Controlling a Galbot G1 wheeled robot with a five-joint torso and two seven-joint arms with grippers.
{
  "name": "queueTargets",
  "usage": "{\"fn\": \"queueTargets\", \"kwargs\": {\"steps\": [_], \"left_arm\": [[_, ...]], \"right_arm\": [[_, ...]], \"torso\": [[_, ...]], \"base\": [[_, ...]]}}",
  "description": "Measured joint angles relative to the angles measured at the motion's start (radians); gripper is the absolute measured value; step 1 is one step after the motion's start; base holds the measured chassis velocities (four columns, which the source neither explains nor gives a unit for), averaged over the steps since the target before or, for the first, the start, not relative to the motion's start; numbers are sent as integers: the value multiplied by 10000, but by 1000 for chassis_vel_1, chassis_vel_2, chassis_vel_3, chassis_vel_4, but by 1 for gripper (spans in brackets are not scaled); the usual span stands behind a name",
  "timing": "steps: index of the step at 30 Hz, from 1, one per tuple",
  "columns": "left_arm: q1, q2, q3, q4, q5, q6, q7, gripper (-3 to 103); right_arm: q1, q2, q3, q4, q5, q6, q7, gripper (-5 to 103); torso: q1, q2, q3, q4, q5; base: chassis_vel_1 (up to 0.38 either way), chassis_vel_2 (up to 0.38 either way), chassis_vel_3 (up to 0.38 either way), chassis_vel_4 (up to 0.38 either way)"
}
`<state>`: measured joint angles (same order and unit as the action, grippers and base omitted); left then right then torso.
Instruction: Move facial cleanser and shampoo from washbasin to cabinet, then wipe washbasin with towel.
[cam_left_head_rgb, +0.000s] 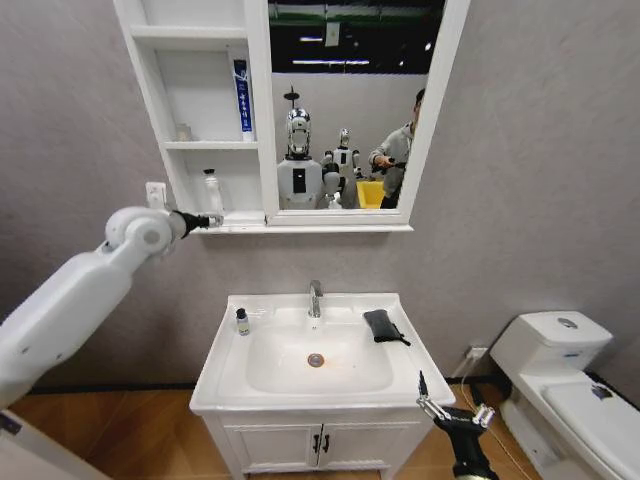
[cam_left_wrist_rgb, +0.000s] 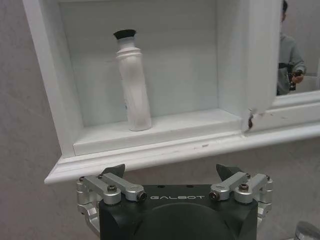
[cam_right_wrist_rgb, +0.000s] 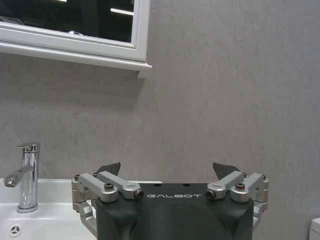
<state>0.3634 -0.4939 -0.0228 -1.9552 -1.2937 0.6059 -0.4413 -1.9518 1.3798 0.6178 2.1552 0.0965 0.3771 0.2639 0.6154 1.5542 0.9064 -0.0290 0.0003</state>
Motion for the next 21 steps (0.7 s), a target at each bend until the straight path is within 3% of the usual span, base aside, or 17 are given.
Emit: {"fn": "queueTargets", "kwargs": {"steps": [3,5,6,8,9,11,12,14,15,17,21], "left_arm": [[857,236,-319,-295,478,-308,340,100],[2509,447,-759,-635,1526,-1165,685,100],[2509,447,-759,-635,1526,-1165,685,100],[3735,242,-923,-653,2513,-2082,752,100],[3735,242,-923,-653,2513,-2082,752,100],[4997,-428,-1042,-416,3388,-2814,574,100],[4997,-428,-1042,-416,3388,-2814,574,100],[6026,-1177,-1092,-94,4311,-3304,519,100],[6026,-1177,-1092,-94,4311,-3304,519,100],[6776,-1927,-1025,275,5116,-3549,582,100],[7052,-2423,-913,626,5490,-3605,666,100]], "right_arm": [[10,11,-19,-23,-15,0,1,100],[22,43,-78,-39,-49,1,1,100],[22,43,-78,-39,-49,1,1,100],[-12,63,-105,-40,-80,29,1,100],[-12,63,-105,-40,-80,29,1,100],[-78,67,-74,-39,-94,75,8,100],[-78,67,-74,-39,-94,75,8,100],[-144,31,23,-39,-70,123,27,100],[-144,31,23,-39,-70,123,27,100],[-188,-38,125,-39,9,142,55,100],[-206,-82,175,-22,45,142,72,100]], "torso": [[-1,0,0,2,-2],[0,0,1,2,-5],[0,0,1,2,-5],[0,0,2,-3,-1],[0,0,2,-3,-1],[1,0,3,-4,-4],[1,0,3,-4,-4],[2,-1,2,-2,-5],[2,-1,2,-2,-5],[2,-1,2,1,-3],[2,0,2,0,-3]], "base": [[0,0,0,0],[0,0,0,0],[0,0,0,0],[0,0,0,0],[0,0,0,0],[0,0,0,0],[0,0,0,0],[0,0,0,0],[0,0,0,0],[0,0,0,0],[0,0,0,0]]}}
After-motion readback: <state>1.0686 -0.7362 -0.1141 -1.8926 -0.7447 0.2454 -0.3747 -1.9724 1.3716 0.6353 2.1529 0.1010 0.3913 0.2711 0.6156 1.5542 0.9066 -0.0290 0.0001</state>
